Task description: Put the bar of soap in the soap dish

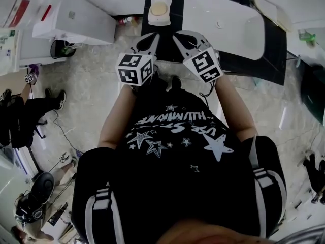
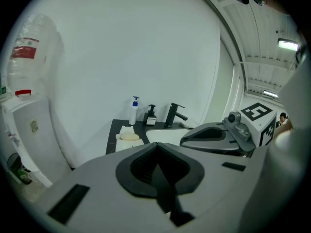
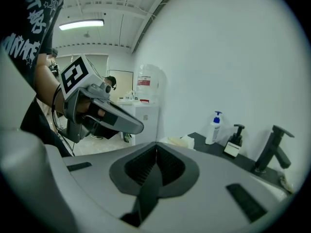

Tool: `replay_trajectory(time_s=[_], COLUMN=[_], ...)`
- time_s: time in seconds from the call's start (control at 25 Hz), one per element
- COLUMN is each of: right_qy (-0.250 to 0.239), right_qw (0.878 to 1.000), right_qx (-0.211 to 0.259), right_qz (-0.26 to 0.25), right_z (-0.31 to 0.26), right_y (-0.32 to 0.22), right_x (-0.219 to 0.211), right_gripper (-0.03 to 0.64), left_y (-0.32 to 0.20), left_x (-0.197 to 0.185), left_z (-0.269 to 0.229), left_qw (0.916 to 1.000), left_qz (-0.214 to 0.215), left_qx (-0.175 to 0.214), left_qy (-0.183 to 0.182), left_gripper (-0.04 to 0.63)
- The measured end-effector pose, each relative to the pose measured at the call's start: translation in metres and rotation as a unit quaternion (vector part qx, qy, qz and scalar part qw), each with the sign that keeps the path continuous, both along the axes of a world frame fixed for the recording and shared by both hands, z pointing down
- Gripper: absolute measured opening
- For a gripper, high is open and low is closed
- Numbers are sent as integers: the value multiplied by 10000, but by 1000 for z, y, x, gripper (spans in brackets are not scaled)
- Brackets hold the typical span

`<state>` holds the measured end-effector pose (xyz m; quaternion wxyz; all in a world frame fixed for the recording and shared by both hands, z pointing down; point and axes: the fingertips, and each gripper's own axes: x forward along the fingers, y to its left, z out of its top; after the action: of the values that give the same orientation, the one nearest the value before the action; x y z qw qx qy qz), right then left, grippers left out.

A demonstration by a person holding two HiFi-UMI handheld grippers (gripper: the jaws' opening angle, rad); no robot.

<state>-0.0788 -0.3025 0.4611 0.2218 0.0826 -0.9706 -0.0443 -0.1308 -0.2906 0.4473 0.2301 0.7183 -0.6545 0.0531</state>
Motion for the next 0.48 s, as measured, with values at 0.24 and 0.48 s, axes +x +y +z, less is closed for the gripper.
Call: replay_trajectory(time_s=[0.24, 0.48], right_qy=[-123, -253], right_qw=[9999, 9985], right_qx=[-84, -287], right_qz=[67, 387], right_z=[-9, -11], right_y=[4, 5], right_x=[7, 21], right_gripper=[8, 8], left_y=[-5, -3], left_x=[14, 35], left_z=[-4, -5], left_qw=[9999, 9992], left_qz=[71, 354], left_qx=[30, 126], left_qy=[89, 123], left_gripper=[12, 12])
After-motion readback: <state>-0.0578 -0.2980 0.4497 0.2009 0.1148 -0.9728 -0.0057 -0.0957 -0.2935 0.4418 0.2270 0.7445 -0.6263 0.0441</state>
